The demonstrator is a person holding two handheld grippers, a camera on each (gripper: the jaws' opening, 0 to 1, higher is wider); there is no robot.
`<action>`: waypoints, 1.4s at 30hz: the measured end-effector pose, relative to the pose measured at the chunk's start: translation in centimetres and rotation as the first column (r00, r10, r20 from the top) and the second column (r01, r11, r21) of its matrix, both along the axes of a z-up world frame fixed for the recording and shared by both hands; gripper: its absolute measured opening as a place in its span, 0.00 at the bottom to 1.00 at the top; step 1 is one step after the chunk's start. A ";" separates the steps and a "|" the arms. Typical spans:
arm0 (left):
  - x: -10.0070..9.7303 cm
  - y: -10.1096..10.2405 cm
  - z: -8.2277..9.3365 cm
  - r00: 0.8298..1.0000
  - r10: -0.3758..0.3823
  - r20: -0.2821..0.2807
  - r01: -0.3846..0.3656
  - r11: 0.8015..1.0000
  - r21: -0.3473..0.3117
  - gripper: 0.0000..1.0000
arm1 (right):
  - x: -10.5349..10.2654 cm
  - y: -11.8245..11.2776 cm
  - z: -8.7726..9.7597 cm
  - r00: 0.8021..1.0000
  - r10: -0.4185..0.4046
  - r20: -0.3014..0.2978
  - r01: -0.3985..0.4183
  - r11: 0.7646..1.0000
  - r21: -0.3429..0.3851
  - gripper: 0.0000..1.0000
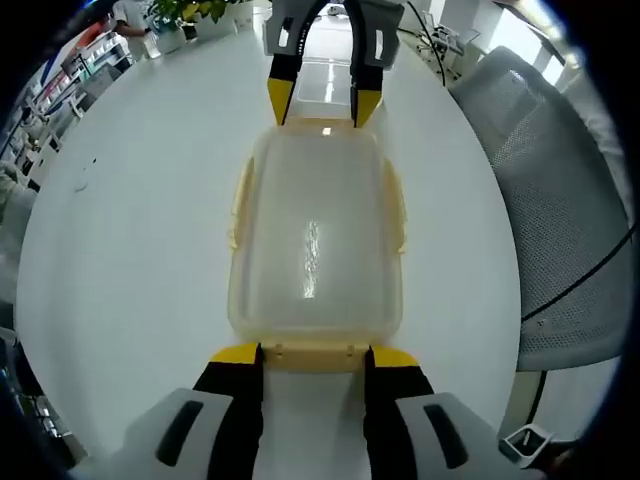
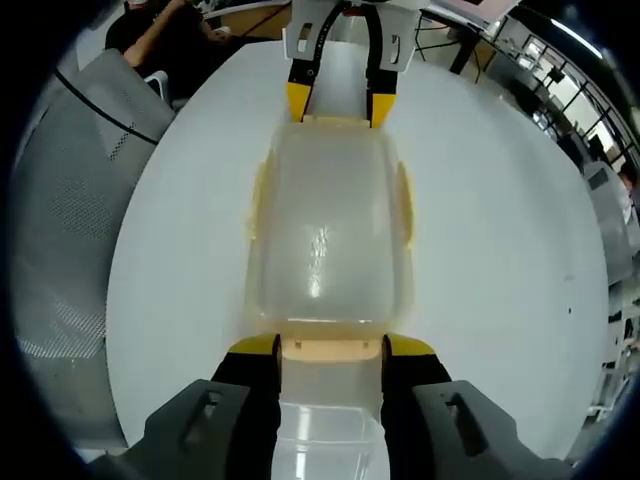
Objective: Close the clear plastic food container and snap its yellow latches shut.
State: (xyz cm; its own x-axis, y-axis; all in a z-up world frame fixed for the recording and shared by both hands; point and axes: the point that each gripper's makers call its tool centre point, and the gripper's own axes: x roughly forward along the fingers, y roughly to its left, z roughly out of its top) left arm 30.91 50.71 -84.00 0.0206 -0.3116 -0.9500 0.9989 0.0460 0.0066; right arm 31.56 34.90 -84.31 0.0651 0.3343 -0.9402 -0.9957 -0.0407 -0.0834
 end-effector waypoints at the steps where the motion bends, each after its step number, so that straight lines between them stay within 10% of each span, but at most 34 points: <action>1: 0.1 0.0 0.0 1.000 -0.001 -0.001 0.001 1.000 0.003 0.33 | 0.0 0.0 0.0 1.000 0.000 0.000 0.000 1.000 0.000 0.35; 30: 0.8 0.5 -0.1 1.000 -0.019 0.002 0.019 0.999 0.035 0.33 | 0.2 0.3 0.2 1.000 0.013 -0.002 -0.013 0.999 0.030 0.35; 42: 1.4 0.1 3.6 0.999 0.001 0.050 -0.003 1.000 0.030 0.33 | 0.9 0.0 4.4 0.998 0.032 0.058 -0.036 0.997 0.066 0.35</action>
